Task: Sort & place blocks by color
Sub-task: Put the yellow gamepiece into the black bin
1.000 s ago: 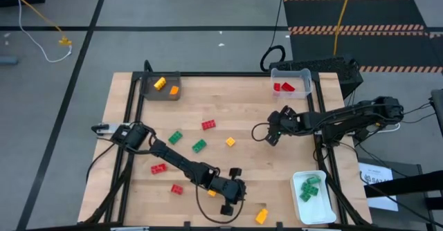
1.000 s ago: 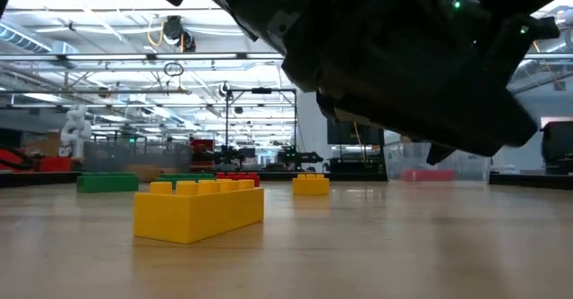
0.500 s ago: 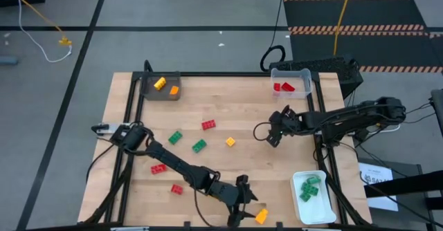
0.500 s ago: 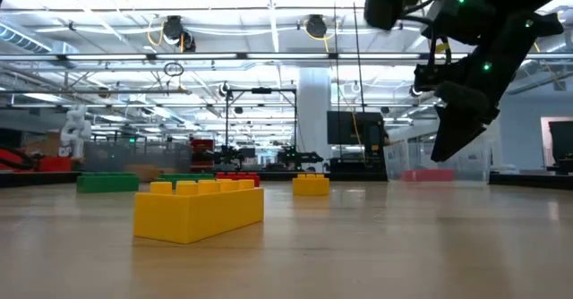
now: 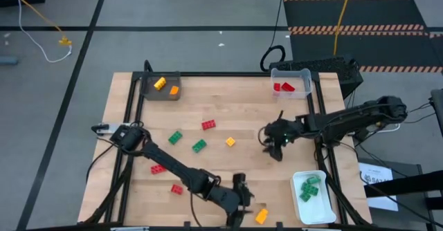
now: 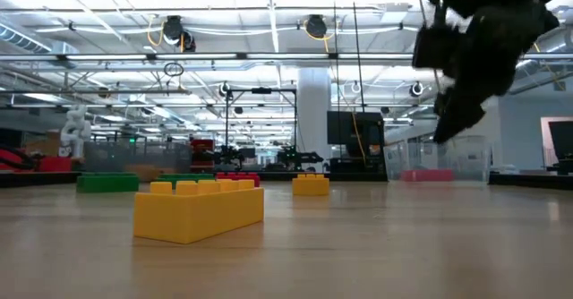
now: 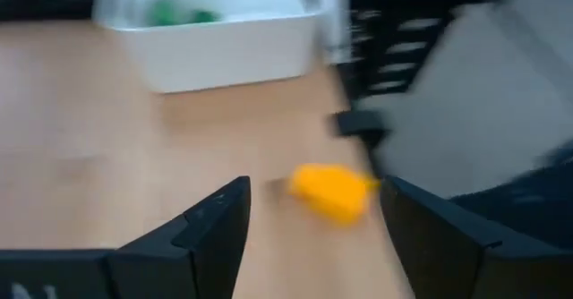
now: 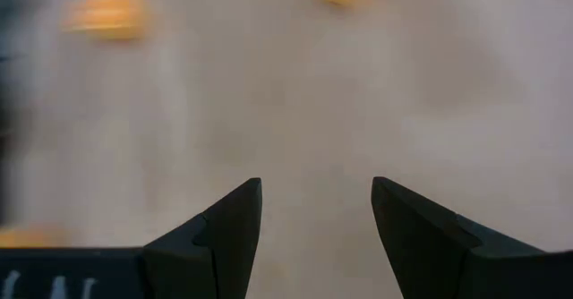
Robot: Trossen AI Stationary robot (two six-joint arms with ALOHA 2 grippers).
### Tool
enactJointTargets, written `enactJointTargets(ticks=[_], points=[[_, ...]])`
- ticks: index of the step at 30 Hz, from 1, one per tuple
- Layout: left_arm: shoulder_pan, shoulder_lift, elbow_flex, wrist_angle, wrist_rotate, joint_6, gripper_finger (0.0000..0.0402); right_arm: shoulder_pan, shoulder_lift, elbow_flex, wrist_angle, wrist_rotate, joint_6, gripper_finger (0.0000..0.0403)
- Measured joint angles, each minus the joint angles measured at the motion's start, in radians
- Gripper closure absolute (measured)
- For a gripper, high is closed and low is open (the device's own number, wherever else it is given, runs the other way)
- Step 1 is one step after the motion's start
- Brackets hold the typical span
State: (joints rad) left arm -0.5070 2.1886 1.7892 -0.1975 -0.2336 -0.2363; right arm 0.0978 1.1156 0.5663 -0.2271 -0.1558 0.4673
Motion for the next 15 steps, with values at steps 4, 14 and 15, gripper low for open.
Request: enactJointTargets(ticks=[4, 14, 15], points=[[0.038, -0.057, 0.027, -0.194, -0.123, 0.024, 0.0167, 0.119, 0.003, 0.000, 0.155, -0.058, -0.069, 0.0200], [0.194, -0.240, -0.033, -0.271, -0.098, 0.163, 0.0198, 0.380, 0.077, 0.000, 0.462, 0.054, -0.175, 0.0200], [0.218, -0.253, -0.038, -0.255, -0.073, 0.181, 0.0200, 0.398, 0.089, 0.000, 0.493, 0.073, -0.177, 0.0200]])
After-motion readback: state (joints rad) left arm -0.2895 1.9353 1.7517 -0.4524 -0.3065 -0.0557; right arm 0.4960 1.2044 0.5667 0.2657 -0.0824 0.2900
